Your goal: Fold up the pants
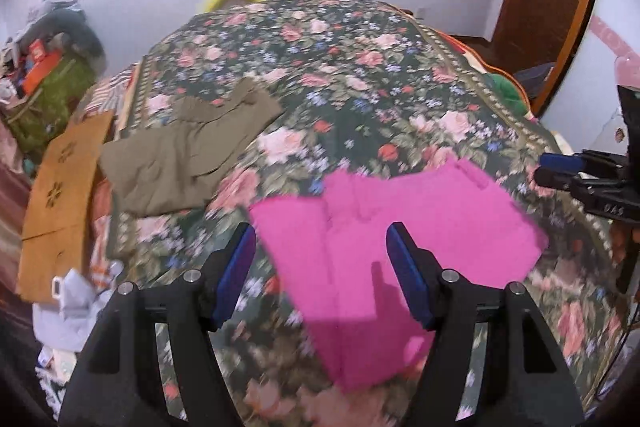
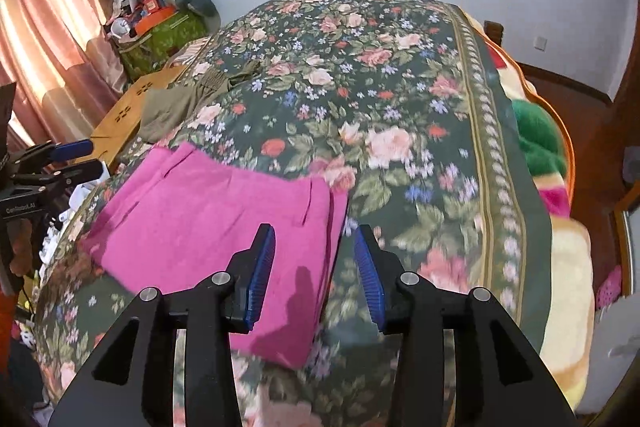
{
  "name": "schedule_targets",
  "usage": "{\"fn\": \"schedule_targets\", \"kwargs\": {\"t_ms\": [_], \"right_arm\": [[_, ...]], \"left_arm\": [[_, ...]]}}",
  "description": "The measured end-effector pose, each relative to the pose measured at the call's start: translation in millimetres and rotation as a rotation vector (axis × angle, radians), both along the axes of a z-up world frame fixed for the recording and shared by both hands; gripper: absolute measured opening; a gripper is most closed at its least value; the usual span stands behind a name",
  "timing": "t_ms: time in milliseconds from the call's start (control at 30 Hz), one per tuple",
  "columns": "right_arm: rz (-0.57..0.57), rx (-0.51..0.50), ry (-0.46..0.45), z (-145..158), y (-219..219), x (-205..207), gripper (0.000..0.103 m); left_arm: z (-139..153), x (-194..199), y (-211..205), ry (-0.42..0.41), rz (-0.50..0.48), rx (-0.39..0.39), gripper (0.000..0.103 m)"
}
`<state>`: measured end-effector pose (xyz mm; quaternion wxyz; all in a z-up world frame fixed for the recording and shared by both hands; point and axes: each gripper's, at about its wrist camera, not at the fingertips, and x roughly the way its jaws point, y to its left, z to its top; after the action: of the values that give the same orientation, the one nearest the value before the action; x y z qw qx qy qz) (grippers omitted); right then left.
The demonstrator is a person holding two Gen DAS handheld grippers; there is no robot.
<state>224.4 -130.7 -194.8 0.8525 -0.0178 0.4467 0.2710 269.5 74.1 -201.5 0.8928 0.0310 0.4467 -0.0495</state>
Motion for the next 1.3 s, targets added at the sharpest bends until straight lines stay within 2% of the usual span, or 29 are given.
{"fn": "schedule_targets", "kwargs": {"t_ms": [100,233,300,367,400,433,567,700,767,900,1000,1100,1133,1167,1233,1300], "right_arm": [[0.020,-0.018,0.001,-5,9,15,0.038],[0.048,-0.012,0.059,-23,21,35,0.038],[0.065,-0.022,0.093,-36,29,43,0.038],[0.081,-0.033,0.109,-46,36,49,0.038],[0.084,-0.039,0.114,-50,38,51,0.038],[0.087,-0.043,0.121,-54,40,53,0.037],[0.091,-0.043,0.133,-65,40,54,0.025],[0.082,-0.042,0.147,-70,36,56,0.022],[0.080,-0.044,0.149,-69,36,56,0.022],[0.071,-0.051,0.142,-59,34,51,0.022],[0.071,-0.041,0.130,-46,28,43,0.023],[0.065,-0.054,0.104,-39,22,34,0.031],[0.063,-0.054,0.100,-38,20,32,0.038],[0.060,-0.054,0.099,-37,19,30,0.045],[0.052,-0.057,0.093,-38,17,25,0.051],[0.051,-0.067,0.100,-42,16,22,0.053]], "left_arm": [[-10,21,-7,0.032,-0.008,-0.009,0.067],[-32,45,-15,0.094,-0.019,-0.002,0.064],[-44,52,-19,0.123,-0.029,0.002,0.056],[-55,58,-21,0.160,-0.049,-0.009,0.031],[-60,61,-21,0.175,-0.056,-0.019,0.029],[-63,61,-21,0.170,-0.059,-0.019,0.029],[-71,59,-25,0.164,-0.069,0.021,0.029],[-76,59,-27,0.169,-0.062,0.045,0.029],[-74,61,-24,0.177,-0.053,0.026,0.029],[-56,57,-17,0.162,-0.034,-0.012,0.029],[-34,47,-11,0.104,-0.030,0.013,0.029],[-23,38,-3,0.088,-0.018,0.026,0.031],[-22,36,0,0.093,-0.012,0.018,0.035],[-24,33,3,0.104,-0.006,0.002,0.044],[-28,28,8,0.122,0.008,-0.026,0.059],[-35,22,9,0.141,0.018,-0.040,0.061]]}}
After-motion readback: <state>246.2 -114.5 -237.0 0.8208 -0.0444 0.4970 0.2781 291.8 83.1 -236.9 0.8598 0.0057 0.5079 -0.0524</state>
